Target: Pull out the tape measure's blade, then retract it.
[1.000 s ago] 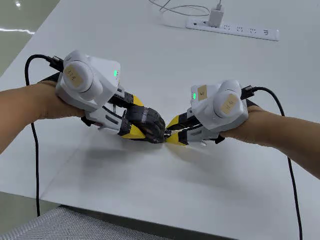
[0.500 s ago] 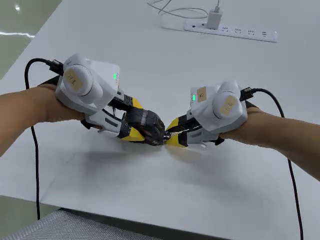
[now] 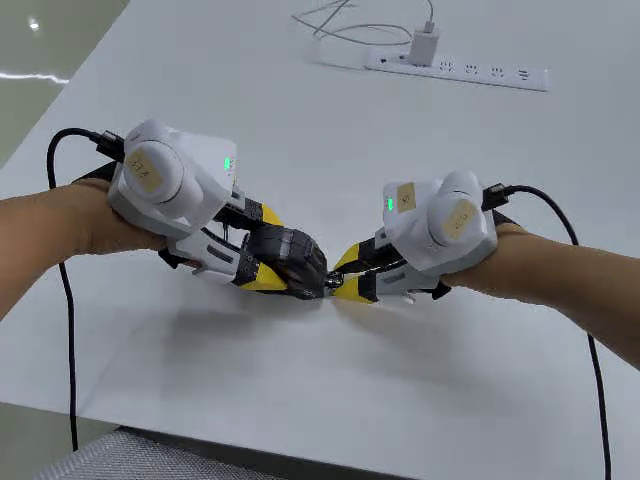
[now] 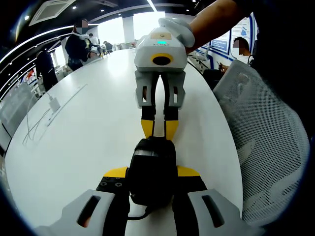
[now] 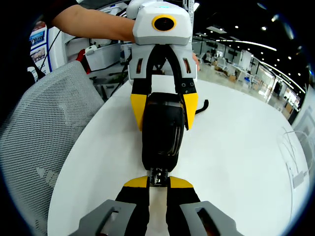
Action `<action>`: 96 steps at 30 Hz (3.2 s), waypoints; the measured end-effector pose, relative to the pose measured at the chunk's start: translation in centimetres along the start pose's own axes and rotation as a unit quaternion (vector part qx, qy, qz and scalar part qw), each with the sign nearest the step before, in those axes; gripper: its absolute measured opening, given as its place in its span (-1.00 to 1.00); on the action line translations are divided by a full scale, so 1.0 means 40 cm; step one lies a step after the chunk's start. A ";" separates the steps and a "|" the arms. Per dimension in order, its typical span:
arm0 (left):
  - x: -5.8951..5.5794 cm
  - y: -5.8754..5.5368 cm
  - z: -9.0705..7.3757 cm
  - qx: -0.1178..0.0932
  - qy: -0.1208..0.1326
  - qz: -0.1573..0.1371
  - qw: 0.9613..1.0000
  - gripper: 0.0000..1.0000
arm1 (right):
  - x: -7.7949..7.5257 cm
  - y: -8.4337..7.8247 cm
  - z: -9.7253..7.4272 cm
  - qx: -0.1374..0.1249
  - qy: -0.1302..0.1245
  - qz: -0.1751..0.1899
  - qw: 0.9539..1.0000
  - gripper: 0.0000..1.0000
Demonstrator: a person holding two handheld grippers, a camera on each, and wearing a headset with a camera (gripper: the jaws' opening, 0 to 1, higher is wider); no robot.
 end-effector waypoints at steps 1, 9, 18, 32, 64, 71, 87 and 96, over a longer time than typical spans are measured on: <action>0.000 0.000 0.000 0.000 0.000 0.000 1.000 -0.45 | 0.000 -0.002 -0.002 0.000 -0.001 0.001 1.000 -0.85; -0.003 0.001 0.000 0.000 0.001 0.004 1.000 -0.45 | 0.003 -0.014 -0.012 -0.001 -0.002 0.004 1.000 -0.85; -0.004 0.002 -0.001 0.002 0.000 0.006 1.000 -0.45 | 0.005 -0.027 -0.025 0.000 -0.004 0.005 1.000 -0.85; -0.004 0.002 -0.001 0.003 0.000 0.006 1.000 -0.45 | 0.007 -0.048 -0.050 0.000 -0.006 0.006 1.000 -0.85; -0.002 0.004 0.005 0.005 -0.003 0.008 1.000 -0.45 | 0.014 -0.118 -0.122 0.001 -0.020 0.022 1.000 -0.84; -0.003 0.006 0.005 0.006 -0.003 0.010 1.000 -0.45 | 0.020 -0.130 -0.135 0.004 -0.021 0.023 0.999 -0.84; -0.004 0.005 0.004 0.007 -0.003 0.012 1.000 -0.45 | 0.022 -0.154 -0.156 0.007 -0.027 0.031 0.999 -0.84; -0.005 0.006 0.003 0.008 -0.003 0.012 1.000 -0.45 | 0.021 -0.164 -0.168 0.009 -0.031 0.035 0.999 -0.84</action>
Point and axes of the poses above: the centre of the closed fingertips' face, and the gripper's own axes: z roughly forward along the fingers, x roughly to its left, y roughly out of its top, the point moved 10 cm from there along -z, roughly backward along the fingers, and after that the axes turned 8 degrees about z, right-handed, at the moved point
